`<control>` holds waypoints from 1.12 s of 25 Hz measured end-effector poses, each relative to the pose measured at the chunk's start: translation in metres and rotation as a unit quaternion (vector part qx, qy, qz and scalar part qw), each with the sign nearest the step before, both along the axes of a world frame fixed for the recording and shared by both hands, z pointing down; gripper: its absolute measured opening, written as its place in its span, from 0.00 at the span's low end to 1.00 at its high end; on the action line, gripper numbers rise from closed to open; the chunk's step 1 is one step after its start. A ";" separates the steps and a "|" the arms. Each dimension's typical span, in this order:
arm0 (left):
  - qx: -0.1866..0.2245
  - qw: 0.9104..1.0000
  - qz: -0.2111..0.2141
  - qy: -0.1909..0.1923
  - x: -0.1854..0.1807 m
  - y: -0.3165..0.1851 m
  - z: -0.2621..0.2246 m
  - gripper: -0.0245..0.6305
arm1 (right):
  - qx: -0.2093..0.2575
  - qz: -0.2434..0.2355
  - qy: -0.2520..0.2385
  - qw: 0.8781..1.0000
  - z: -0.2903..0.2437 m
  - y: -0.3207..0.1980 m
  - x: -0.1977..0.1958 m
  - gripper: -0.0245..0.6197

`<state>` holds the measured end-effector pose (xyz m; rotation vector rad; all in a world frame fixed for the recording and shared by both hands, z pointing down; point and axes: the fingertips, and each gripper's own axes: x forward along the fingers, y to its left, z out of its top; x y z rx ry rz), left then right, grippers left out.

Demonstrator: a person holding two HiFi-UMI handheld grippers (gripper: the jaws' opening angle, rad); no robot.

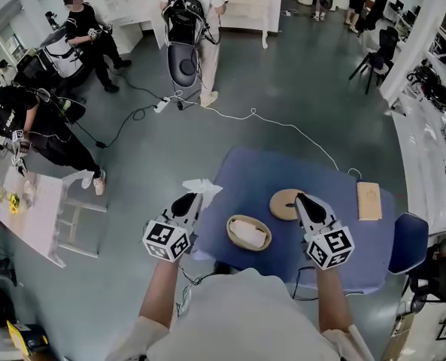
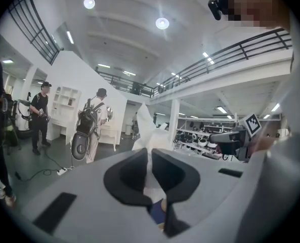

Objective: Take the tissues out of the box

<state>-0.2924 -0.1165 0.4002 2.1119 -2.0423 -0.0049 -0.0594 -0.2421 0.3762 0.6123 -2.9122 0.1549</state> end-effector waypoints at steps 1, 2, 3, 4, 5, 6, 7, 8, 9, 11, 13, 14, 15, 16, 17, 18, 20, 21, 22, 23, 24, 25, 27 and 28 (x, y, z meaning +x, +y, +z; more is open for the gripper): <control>0.004 1.000 -0.002 -0.003 -0.001 0.002 -0.004 0.08 | 0.007 0.000 -0.003 1.000 -0.004 -0.001 0.001 0.11; 0.007 1.000 -0.004 -0.006 -0.001 0.004 -0.007 0.08 | 0.012 0.001 -0.006 1.000 -0.006 -0.002 0.003 0.11; 0.010 1.000 -0.006 -0.008 -0.001 0.006 -0.009 0.08 | 0.014 0.001 -0.009 1.000 -0.007 -0.002 0.005 0.11; 0.013 1.000 -0.009 -0.009 0.000 0.007 -0.011 0.08 | 0.016 0.000 -0.012 1.000 -0.008 -0.002 0.007 0.11; 0.016 1.000 -0.011 -0.009 0.000 0.009 -0.014 0.08 | 0.017 0.000 -0.015 1.000 -0.010 -0.002 0.009 0.11; 0.019 1.000 -0.012 -0.009 -0.001 0.010 -0.016 0.08 | 0.020 -0.001 -0.019 1.000 -0.012 -0.001 0.009 0.11; 0.021 1.000 -0.014 -0.009 -0.002 0.012 -0.018 0.08 | 0.023 -0.001 -0.022 0.999 -0.015 0.001 0.010 0.11; 0.023 1.000 -0.015 -0.009 -0.003 0.014 -0.020 0.08 | 0.026 -0.001 -0.024 0.999 -0.017 0.003 0.010 0.11; 0.024 1.000 -0.015 -0.009 -0.003 0.015 -0.021 0.08 | 0.027 -0.001 -0.025 0.999 -0.018 0.004 0.009 0.11; 0.025 1.000 -0.015 -0.007 -0.004 0.017 -0.022 0.08 | 0.026 0.001 -0.026 0.999 -0.017 0.006 0.009 0.11; 0.025 1.000 -0.014 -0.006 -0.003 0.018 -0.022 0.08 | 0.022 0.003 -0.026 0.999 -0.016 0.006 0.010 0.11; 0.024 1.000 -0.014 -0.006 -0.002 0.018 -0.022 0.08 | 0.021 0.003 -0.025 0.999 -0.015 0.006 0.011 0.11; 0.024 1.000 -0.013 -0.006 -0.001 0.018 -0.021 0.08 | 0.021 0.004 -0.025 0.999 -0.015 0.006 0.011 0.11; 0.023 1.000 -0.012 -0.006 -0.001 0.018 -0.020 0.08 | 0.021 0.004 -0.025 0.999 -0.015 0.006 0.012 0.11; 0.023 1.000 -0.011 -0.006 -0.001 0.018 -0.019 0.08 | 0.022 0.004 -0.025 0.999 -0.014 0.006 0.011 0.11; 0.023 1.000 -0.010 -0.005 -0.001 0.018 -0.018 0.08 | 0.022 0.004 -0.025 0.999 -0.013 0.006 0.011 0.11; 0.023 1.000 -0.009 -0.005 -0.002 0.017 -0.016 0.08 | 0.023 0.005 -0.025 0.999 -0.012 0.005 0.010 0.11; 0.023 1.000 -0.009 -0.005 -0.002 0.017 -0.016 0.08 | 0.022 0.005 -0.025 0.999 -0.012 0.005 0.010 0.11; 0.023 1.000 -0.010 -0.004 -0.002 0.017 -0.016 0.08 | 0.022 0.005 -0.025 0.999 -0.012 0.004 0.009 0.11; 0.022 1.000 -0.011 -0.004 -0.002 0.017 -0.017 0.08 | 0.021 0.005 -0.025 0.999 -0.012 0.004 0.010 0.11; 0.022 1.000 -0.012 -0.003 -0.002 0.017 -0.017 0.08 | 0.021 0.005 -0.024 0.999 -0.012 0.004 0.010 0.11; 0.022 1.000 -0.012 -0.003 -0.002 0.018 -0.017 0.08 | 0.021 0.004 -0.024 1.000 -0.012 0.004 0.010 0.11; 0.022 1.000 -0.014 -0.003 -0.003 0.021 -0.017 0.08 | 0.021 0.003 -0.023 1.000 -0.011 0.006 0.009 0.11; 0.022 1.000 -0.015 -0.002 -0.004 0.022 -0.016 0.08 | 0.021 0.003 -0.024 1.000 -0.011 0.007 0.008 0.11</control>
